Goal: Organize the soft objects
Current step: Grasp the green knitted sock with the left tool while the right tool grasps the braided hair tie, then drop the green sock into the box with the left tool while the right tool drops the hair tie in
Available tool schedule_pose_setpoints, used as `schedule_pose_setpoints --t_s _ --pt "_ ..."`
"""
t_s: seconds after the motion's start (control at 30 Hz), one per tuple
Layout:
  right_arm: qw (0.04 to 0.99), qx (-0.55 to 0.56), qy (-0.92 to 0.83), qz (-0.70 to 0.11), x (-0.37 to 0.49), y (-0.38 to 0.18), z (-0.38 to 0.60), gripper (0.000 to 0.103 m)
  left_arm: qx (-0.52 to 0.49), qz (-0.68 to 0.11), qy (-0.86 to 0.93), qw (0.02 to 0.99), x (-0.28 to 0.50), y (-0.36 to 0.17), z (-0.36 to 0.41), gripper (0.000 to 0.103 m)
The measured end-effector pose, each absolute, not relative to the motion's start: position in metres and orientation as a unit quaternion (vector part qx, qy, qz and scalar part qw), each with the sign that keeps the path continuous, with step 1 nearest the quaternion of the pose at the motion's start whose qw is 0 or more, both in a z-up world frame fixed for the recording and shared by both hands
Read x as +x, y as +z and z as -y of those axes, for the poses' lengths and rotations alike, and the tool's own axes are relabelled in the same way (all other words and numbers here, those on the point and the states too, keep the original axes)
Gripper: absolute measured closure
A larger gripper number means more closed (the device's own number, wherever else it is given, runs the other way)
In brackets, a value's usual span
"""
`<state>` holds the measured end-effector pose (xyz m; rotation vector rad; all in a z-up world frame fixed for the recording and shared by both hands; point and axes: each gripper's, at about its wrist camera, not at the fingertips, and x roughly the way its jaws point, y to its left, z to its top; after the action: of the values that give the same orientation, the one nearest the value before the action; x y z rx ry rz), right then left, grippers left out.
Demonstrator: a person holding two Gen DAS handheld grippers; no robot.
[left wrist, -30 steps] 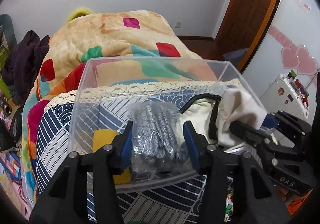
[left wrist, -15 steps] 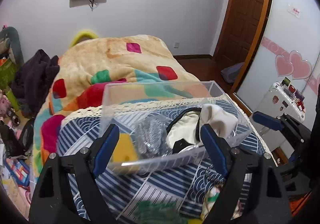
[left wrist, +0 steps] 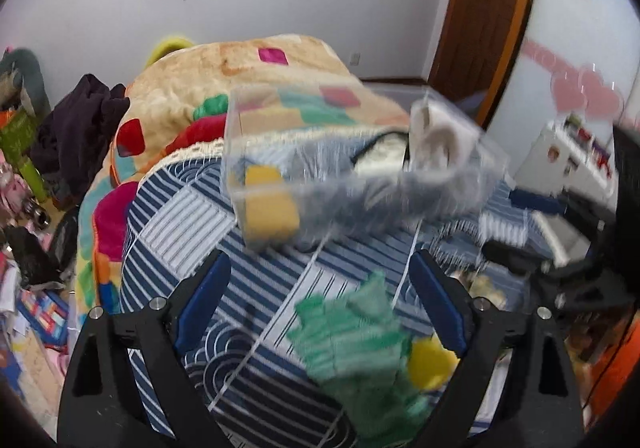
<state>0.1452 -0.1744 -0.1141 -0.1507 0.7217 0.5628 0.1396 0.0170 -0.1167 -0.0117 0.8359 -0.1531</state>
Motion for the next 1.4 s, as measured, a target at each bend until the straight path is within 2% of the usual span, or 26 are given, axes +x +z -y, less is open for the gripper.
schedule_pose_setpoints --t_s 0.1,0.23,0.57,0.63,0.67,0.7,0.83,0.9,0.93,0.97,1.0,1.07,1.13,1.4 --pt "0.887 -0.071 0.272 -0.367 0.146 -0.125 0.175 0.021 0.016 -0.419 -0.066 0.905 0.134 -0.131 -0.015 0.012" --pt "0.879 -0.066 0.273 -0.385 0.147 -0.136 0.175 0.021 -0.007 -0.432 -0.064 0.900 0.128 -0.143 -0.029 0.011" --pt "0.869 -0.067 0.274 -0.405 0.152 -0.147 0.171 0.021 -0.044 -0.428 -0.044 0.901 0.127 -0.144 -0.051 0.012" --pt "0.865 -0.067 0.281 -0.410 0.155 -0.149 0.167 0.022 -0.041 -0.434 -0.047 0.899 0.125 -0.149 -0.051 0.015" --pt "0.864 -0.067 0.282 -0.413 0.156 -0.150 0.166 0.027 -0.039 -0.436 -0.047 0.898 0.125 -0.151 -0.051 0.017" --pt "0.864 -0.070 0.280 -0.413 0.156 -0.151 0.165 0.036 -0.038 -0.438 -0.049 0.897 0.124 -0.153 -0.051 0.019" --pt "0.862 -0.074 0.273 -0.420 0.157 -0.157 0.166 0.054 -0.057 -0.455 -0.061 0.887 0.124 -0.166 -0.051 0.027" --pt "0.864 -0.072 0.269 -0.420 0.157 -0.159 0.167 0.061 -0.049 -0.449 -0.055 0.890 0.122 -0.168 -0.048 0.028" --pt "0.865 -0.072 0.269 -0.418 0.157 -0.158 0.168 0.066 -0.042 -0.446 -0.055 0.892 0.121 -0.168 -0.044 0.032" --pt "0.866 -0.071 0.269 -0.416 0.156 -0.158 0.170 0.077 -0.042 -0.445 -0.060 0.892 0.120 -0.168 -0.042 0.040" --pt "0.866 -0.071 0.268 -0.416 0.156 -0.158 0.171 0.083 -0.043 -0.445 -0.066 0.892 0.119 -0.168 -0.040 0.044" --pt "0.866 -0.070 0.268 -0.416 0.157 -0.157 0.174 0.087 -0.043 -0.445 -0.076 0.891 0.117 -0.167 -0.037 0.058" --pt "0.866 -0.066 0.269 -0.416 0.157 -0.157 0.177 0.090 -0.055 -0.447 -0.087 0.889 0.116 -0.167 -0.035 0.067" --pt "0.871 -0.050 0.277 -0.403 0.152 -0.149 0.183 0.092 -0.072 -0.446 -0.088 0.888 0.112 -0.160 -0.038 0.075"
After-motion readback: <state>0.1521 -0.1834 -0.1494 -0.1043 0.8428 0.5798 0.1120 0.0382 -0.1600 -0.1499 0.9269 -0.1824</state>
